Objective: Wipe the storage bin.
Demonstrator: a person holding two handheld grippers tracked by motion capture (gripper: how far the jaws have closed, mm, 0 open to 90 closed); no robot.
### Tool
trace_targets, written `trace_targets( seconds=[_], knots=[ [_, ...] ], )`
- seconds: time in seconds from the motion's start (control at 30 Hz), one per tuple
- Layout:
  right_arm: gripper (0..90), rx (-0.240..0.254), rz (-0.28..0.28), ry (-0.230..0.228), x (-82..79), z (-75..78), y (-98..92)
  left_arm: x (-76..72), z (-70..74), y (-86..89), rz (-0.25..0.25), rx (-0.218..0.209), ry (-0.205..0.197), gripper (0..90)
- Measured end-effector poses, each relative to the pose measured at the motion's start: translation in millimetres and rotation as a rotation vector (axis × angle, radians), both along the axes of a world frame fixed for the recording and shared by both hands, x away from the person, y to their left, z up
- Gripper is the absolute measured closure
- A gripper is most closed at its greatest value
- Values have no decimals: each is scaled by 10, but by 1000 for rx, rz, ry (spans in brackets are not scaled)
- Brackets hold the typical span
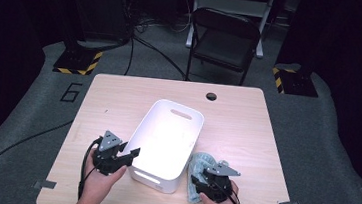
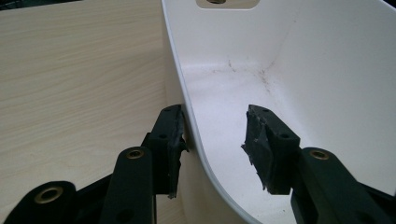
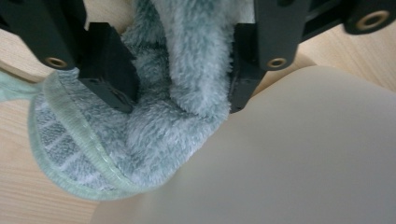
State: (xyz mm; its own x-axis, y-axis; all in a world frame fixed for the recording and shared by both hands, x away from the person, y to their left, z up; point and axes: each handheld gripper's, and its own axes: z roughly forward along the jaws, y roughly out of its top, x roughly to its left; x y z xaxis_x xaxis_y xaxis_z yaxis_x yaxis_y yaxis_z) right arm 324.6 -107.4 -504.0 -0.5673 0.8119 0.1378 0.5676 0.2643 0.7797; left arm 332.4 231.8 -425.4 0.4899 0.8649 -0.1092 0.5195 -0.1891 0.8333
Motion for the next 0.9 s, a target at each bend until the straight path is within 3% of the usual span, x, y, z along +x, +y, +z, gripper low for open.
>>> trace_targets(
  seconds=[0.13,0.33,0.43,0.53,0.67,0.8,0.9],
  knots=[
    [596,-7,5,-2,31,-56,-4,1,-2,3,-2,1,-2,563],
    [700,85,12,49,62,-63,-43,2,-6,2,0,-3,-2,564],
    [714,138,47,68,30,-26,-27,1,-8,-2,1,-6,-2,564],
    [721,140,108,52,-36,37,58,0,-9,-7,2,-6,0,564],
    [724,79,155,0,-116,109,155,-2,-17,-14,11,-10,-8,567],
    [725,138,164,13,-137,160,124,-3,-16,-15,9,-10,-2,568],
    [725,158,176,-15,-168,255,114,-4,-18,-20,10,-5,-3,571]
  ],
)
